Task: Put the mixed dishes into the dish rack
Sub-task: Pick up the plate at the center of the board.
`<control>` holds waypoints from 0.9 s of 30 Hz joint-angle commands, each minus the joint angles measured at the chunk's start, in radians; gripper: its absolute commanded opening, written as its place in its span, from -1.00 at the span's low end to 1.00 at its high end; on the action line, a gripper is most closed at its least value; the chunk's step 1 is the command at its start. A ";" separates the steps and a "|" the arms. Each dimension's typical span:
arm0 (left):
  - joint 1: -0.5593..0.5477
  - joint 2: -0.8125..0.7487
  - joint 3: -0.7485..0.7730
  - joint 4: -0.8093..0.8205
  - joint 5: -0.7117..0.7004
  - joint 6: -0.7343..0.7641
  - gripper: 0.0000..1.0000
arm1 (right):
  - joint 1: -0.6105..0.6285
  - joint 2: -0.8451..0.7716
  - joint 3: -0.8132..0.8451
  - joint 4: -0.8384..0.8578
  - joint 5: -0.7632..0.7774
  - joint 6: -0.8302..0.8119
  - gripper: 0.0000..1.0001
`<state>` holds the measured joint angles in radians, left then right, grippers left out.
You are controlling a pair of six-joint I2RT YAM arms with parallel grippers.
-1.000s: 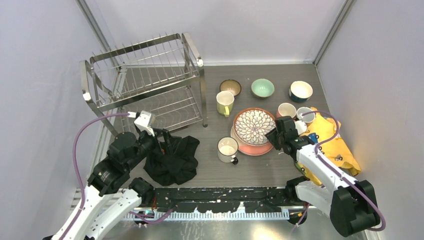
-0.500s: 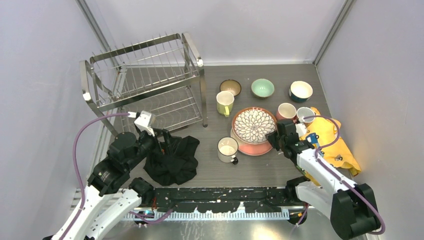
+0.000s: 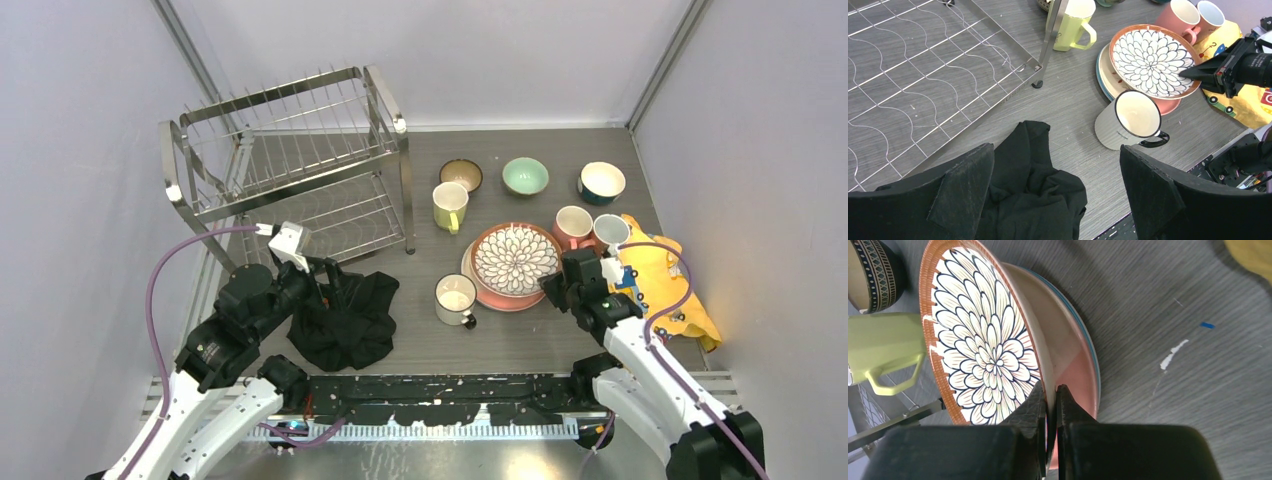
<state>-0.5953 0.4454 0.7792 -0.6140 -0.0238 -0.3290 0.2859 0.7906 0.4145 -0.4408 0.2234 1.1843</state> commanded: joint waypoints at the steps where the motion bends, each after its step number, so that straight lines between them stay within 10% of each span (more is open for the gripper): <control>1: 0.003 0.006 0.001 0.031 0.013 0.011 0.93 | -0.001 -0.096 0.069 0.038 0.039 0.062 -0.99; 15: 0.003 0.082 0.102 0.041 0.097 -0.076 0.86 | -0.002 -0.244 0.224 -0.102 0.009 0.015 -0.99; 27: 0.002 0.217 0.293 -0.071 0.081 -0.153 0.81 | 0.001 -0.209 0.330 -0.070 -0.338 -0.075 -0.99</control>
<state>-0.5953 0.6117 0.9958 -0.6323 0.0696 -0.4492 0.2859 0.5812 0.6552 -0.6823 0.0738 1.1210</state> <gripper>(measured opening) 0.916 0.084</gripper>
